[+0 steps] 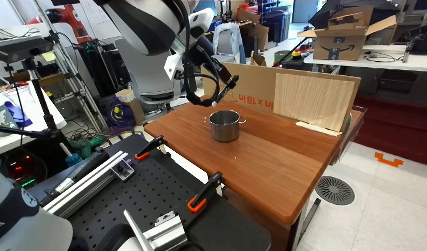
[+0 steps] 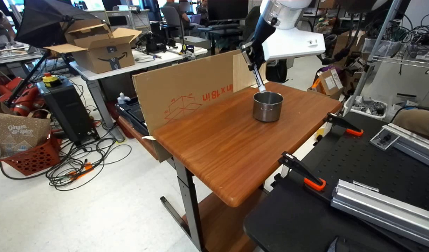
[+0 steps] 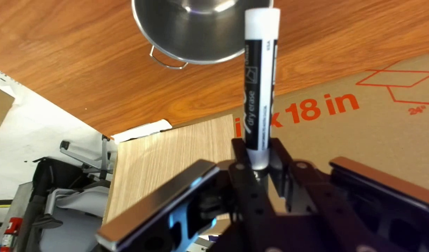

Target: Put the black marker inside the silver pot

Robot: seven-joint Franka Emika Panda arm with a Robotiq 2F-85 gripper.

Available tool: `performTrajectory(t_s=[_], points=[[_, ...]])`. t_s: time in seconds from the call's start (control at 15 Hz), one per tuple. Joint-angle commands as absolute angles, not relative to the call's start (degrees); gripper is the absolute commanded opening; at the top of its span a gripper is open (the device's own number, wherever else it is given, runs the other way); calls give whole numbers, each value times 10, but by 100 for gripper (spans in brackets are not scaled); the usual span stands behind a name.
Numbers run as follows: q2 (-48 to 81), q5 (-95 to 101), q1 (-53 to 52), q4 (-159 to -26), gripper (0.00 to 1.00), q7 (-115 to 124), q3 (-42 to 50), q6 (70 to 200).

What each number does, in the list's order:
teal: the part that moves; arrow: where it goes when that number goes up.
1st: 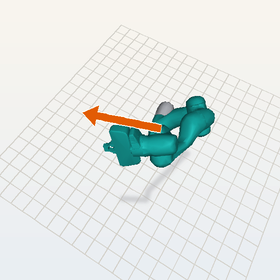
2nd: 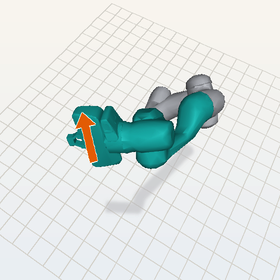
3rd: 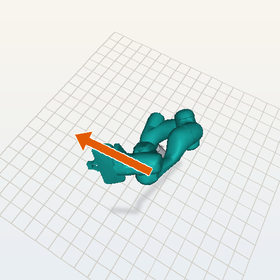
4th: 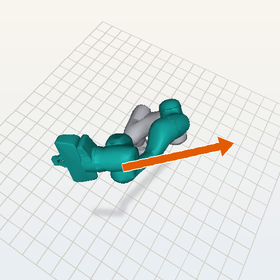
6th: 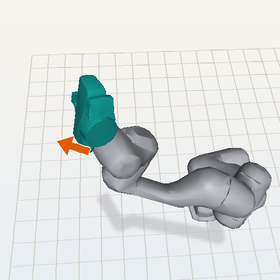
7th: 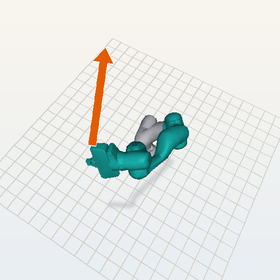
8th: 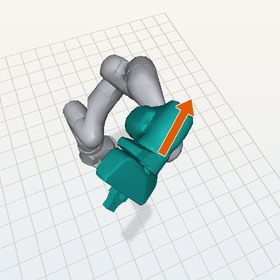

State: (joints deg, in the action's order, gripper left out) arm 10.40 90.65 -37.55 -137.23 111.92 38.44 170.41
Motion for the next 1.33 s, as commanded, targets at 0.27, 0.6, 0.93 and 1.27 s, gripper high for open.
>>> performTrajectory(t_s=[0.27, 0.6, 0.93, 1.27], points=[[113, 989, -380, -1387, 5, 1221, 382, 1671], [131, 994, -377, -1381, 5, 1243, 382, 1667], [158, 987, -373, -1370, 5, 1252, 383, 1670], [187, 978, -371, -1356, 5, 1258, 381, 1673]])
